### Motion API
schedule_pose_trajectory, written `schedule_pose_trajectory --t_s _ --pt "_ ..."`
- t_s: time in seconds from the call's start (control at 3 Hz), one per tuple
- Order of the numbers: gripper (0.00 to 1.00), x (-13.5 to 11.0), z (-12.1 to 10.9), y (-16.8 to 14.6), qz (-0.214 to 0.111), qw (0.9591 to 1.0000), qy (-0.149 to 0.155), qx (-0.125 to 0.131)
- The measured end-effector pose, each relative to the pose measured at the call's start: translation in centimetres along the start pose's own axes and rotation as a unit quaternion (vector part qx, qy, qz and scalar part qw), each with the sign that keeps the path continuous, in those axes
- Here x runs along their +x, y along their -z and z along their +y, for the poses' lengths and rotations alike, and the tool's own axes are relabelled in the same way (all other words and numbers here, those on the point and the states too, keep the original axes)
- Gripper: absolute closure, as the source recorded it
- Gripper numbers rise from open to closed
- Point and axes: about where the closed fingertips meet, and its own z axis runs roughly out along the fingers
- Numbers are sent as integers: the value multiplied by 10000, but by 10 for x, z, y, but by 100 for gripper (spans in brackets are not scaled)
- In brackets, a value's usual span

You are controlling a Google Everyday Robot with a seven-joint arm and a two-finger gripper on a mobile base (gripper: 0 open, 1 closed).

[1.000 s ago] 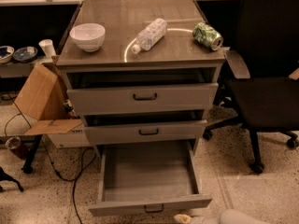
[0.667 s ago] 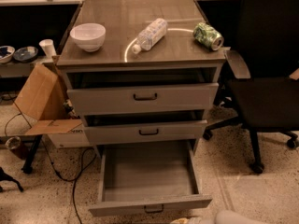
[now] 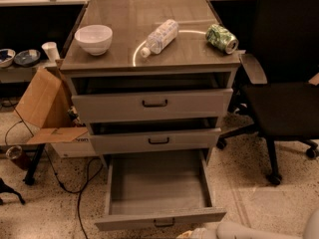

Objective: Close bottom drawer

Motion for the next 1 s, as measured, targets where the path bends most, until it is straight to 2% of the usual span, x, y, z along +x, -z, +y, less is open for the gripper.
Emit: schedule_pose_trajectory --t_s 0.33,0.67,1.0 --pt "100 17 -28 -23 67 9997 -23 251" --pt "100 29 -54 -23 126 9981 13 603" --pt "100 26 -78 -24 160 9963 109 841"
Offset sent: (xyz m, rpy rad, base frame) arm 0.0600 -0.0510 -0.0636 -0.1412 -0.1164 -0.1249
